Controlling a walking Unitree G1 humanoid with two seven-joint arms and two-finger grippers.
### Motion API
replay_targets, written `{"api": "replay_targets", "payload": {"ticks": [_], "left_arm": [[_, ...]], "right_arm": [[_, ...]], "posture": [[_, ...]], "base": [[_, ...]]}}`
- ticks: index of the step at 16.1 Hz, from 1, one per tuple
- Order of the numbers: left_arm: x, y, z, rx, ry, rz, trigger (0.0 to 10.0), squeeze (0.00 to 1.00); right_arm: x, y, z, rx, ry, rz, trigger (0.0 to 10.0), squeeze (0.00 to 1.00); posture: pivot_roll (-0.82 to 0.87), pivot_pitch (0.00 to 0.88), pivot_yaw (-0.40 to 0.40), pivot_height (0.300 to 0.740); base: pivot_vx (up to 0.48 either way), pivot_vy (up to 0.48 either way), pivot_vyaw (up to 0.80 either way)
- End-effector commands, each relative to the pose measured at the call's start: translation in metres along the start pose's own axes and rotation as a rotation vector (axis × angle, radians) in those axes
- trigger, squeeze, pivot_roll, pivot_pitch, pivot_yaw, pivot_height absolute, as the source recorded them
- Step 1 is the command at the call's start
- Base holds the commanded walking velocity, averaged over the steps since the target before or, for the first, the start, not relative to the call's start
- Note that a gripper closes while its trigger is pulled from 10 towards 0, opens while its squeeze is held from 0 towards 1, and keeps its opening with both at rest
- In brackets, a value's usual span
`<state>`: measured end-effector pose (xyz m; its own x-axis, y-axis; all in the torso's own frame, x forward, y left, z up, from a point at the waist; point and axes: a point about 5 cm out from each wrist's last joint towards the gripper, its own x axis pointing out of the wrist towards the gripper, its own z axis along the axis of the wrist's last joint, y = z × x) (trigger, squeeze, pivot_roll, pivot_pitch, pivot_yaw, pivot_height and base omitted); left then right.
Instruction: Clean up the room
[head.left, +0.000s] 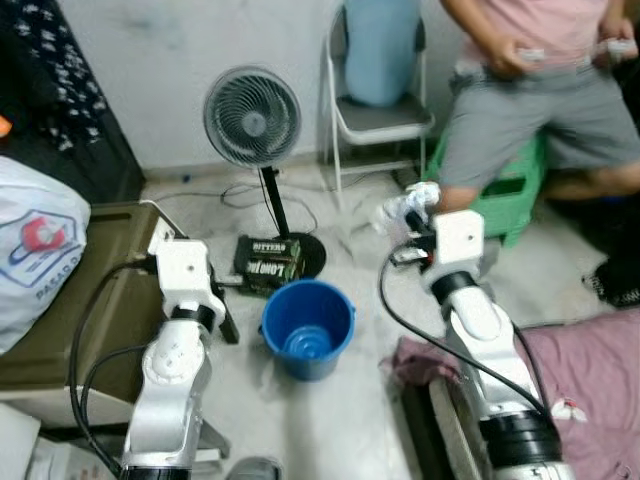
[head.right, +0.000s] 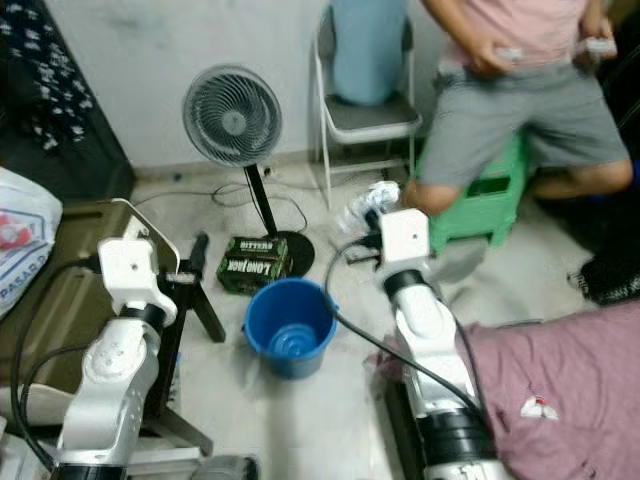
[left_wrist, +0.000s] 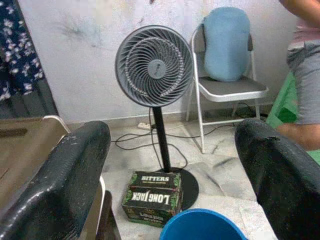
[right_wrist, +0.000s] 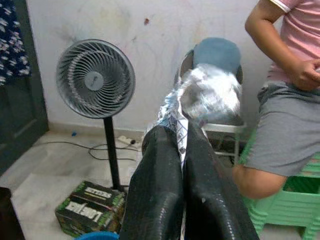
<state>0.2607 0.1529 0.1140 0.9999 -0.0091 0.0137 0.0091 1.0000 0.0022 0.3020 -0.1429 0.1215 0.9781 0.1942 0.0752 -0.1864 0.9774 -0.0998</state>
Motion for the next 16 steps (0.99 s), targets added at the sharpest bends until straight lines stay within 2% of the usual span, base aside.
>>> {"api": "replay_targets", "payload": {"ticks": [1,5,9,13,16], "left_arm": [[-0.0044,0.0115,0.0022,0.016,-0.012,0.056,10.0,0.00],[-0.0065,0.0113,0.0013,0.010,-0.007,0.056,10.0,0.00],[-0.0025,0.0037,0.0046,-0.009,-0.026,-0.027,10.0,0.00],[-0.0008,0.0031,0.0049,-0.006,-0.024,-0.034,10.0,0.00],[-0.0005,0.0033,0.0052,-0.006,-0.024,-0.041,10.0,0.00]], "right_arm": [[0.0081,0.0123,0.0054,0.014,-0.021,0.050,10.0,0.00],[0.0095,0.0140,0.0063,0.011,-0.024,0.059,10.0,0.00],[0.0042,0.0081,0.0043,0.005,-0.021,0.026,10.0,0.00],[0.0028,0.0071,0.0046,0.006,-0.024,0.017,10.0,0.00],[0.0031,0.0069,0.0048,0.005,-0.023,0.017,10.0,0.00]], "posture": [[0.03,0.000,-0.045,0.740],[0.02,0.000,-0.041,0.740],[-0.01,0.000,-0.016,0.740],[-0.02,0.000,-0.007,0.740],[-0.01,0.000,-0.011,0.740]], "base": [[0.000,0.000,0.00],[0.000,0.000,0.00],[0.000,0.000,0.00],[0.180,0.000,0.67],[0.250,0.000,0.15]]}}
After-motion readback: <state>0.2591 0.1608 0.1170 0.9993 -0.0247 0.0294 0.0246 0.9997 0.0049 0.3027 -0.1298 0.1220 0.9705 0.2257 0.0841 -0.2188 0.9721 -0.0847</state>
